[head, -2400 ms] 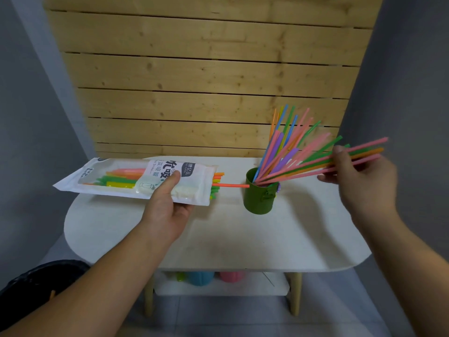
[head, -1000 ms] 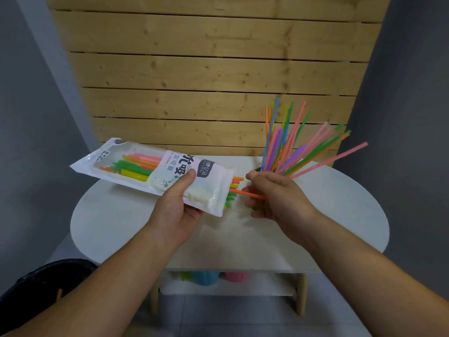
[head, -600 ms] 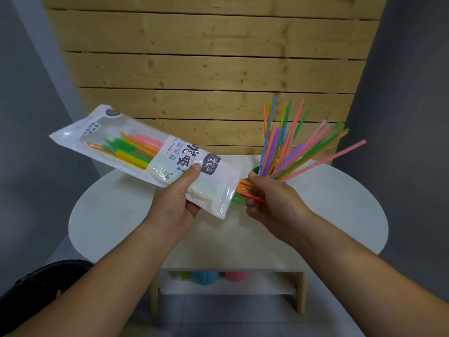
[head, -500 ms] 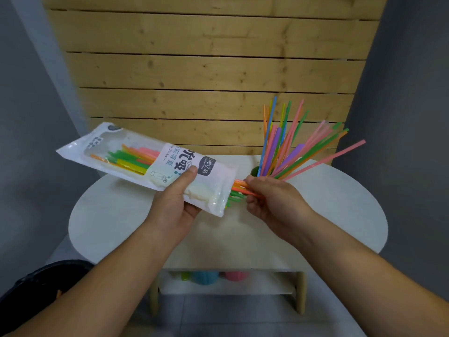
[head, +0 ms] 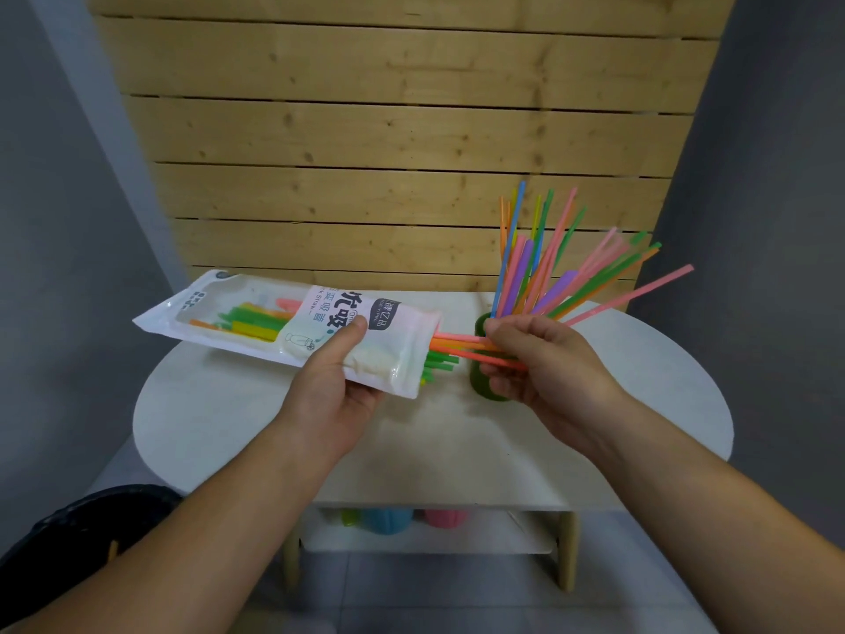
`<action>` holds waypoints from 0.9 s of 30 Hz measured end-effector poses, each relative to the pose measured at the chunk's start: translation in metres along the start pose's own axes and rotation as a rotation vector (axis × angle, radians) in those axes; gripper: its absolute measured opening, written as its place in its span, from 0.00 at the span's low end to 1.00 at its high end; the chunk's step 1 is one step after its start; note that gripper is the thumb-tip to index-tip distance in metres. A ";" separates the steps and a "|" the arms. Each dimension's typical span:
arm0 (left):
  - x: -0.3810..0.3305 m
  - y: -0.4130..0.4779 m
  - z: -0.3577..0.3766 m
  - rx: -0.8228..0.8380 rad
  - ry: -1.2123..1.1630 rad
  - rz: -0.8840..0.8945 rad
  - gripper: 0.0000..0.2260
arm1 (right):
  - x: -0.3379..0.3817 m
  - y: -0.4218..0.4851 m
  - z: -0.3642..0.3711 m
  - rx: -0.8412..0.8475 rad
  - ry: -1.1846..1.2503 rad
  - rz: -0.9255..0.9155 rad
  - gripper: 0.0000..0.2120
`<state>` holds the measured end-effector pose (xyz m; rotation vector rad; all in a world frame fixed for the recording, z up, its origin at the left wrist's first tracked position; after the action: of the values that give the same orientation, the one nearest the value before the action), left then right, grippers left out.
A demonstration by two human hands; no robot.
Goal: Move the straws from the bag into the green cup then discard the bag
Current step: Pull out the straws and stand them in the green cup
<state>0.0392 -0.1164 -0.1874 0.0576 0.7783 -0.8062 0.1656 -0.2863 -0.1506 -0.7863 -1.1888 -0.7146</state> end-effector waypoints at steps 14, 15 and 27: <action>-0.002 0.000 0.000 0.004 -0.004 -0.006 0.11 | 0.003 -0.002 -0.002 0.014 0.017 0.075 0.01; -0.002 -0.001 0.000 0.004 -0.007 -0.007 0.11 | 0.002 -0.002 -0.003 0.018 0.057 0.095 0.02; -0.017 0.003 -0.001 -0.023 -0.112 0.024 0.11 | -0.031 -0.015 0.006 0.121 -0.089 0.099 0.30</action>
<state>0.0332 -0.1034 -0.1772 0.0007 0.6798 -0.7712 0.1429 -0.2871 -0.1771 -0.7765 -1.2525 -0.5260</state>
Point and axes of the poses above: each hand's wrist, its own y-axis towards the middle knuckle, its own z-axis out of the palm, x = y × z, the point moved 6 cm from there along y, towards the middle knuckle, and after that the axes turned 5 degrees about -x, right-handed, at the moved point
